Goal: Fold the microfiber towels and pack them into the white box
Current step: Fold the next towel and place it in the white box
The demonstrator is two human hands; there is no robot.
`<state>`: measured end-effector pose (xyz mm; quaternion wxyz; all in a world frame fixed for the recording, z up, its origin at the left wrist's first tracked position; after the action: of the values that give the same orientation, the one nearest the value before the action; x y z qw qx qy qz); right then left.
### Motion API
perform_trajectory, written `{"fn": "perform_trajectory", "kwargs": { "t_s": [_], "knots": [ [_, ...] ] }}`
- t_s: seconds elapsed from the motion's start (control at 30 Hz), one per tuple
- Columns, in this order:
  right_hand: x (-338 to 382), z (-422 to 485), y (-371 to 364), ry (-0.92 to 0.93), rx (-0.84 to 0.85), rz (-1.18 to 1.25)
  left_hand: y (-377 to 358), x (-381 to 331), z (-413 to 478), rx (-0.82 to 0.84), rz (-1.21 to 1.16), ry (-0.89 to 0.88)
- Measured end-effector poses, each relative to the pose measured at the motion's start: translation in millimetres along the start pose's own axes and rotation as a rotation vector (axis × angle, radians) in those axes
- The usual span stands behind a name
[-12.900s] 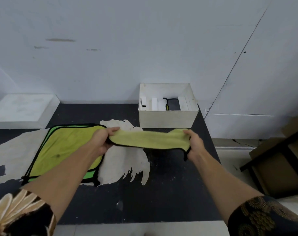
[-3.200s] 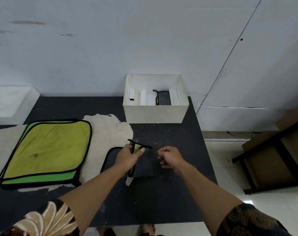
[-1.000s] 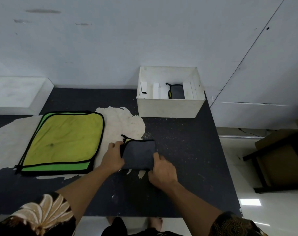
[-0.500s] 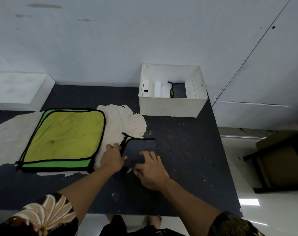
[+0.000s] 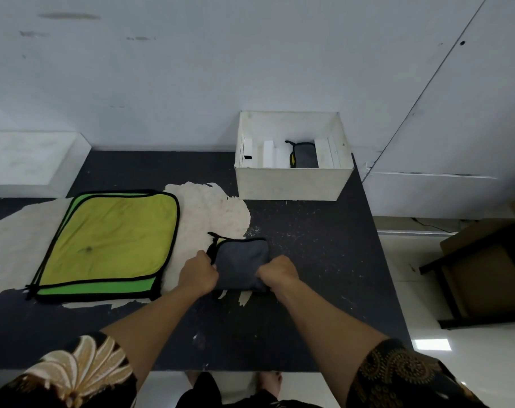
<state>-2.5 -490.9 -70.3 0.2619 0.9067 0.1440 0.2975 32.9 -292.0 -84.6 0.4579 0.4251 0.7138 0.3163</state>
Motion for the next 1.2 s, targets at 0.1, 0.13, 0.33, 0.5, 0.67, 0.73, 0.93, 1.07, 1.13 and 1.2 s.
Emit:
{"fn": "perform_trajectory", "kwargs": {
  "t_s": [0.1,0.13,0.33,0.5,0.67,0.73,0.93,1.07,1.13,1.2],
  "knots": [
    [-6.7,2.9,18.1,-0.021,-0.014,0.098,-5.8,-14.0,-6.9,0.017,-0.056,-0.039],
    [-10.8,5.2,24.6,-0.029,-0.03,0.121,-9.1,-20.3,-9.5,0.02,-0.068,-0.049],
    [-42.4,16.3,48.9,-0.086,-0.107,0.084,-31.9,-47.0,-21.8,0.037,-0.097,-0.062],
    [-43.9,13.3,52.5,-0.007,-0.141,-0.038,-25.7,-45.8,-29.0,-0.045,0.02,-0.094],
    [-48.6,17.2,50.8,0.087,-0.176,-0.12,-20.5,-62.4,-33.1,-0.128,0.328,-0.523],
    [-48.3,17.5,50.7,0.123,-0.202,-0.113,-27.5,-70.2,-31.5,-0.061,0.491,-0.682],
    [-40.9,9.5,53.6,0.218,-0.258,-0.006,-42.0,-65.2,-24.1,0.097,0.534,-0.791],
    [-40.1,8.7,54.8,0.236,-0.238,0.013,-38.4,-70.9,-18.1,0.073,0.196,-0.649],
    [-38.9,7.5,54.7,0.268,-0.24,0.027,-33.8,-79.4,-16.1,0.039,-0.073,-0.506],
    [-35.8,4.2,52.9,0.335,-0.247,0.035,-31.2,-89.4,-16.5,0.099,-0.345,-0.332]
  ]
}}
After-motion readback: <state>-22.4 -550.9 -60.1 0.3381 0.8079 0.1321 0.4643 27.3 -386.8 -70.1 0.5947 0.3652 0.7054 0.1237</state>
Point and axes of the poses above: each hand's wrist, its own z-axis towards the middle knuckle, its own y-axis out of the back of the hand, x = y × z, the point moved 3 cm from there along z, towards the middle knuckle, and after that the axes turned 3 degrees about -x, right-handed, at the moved point
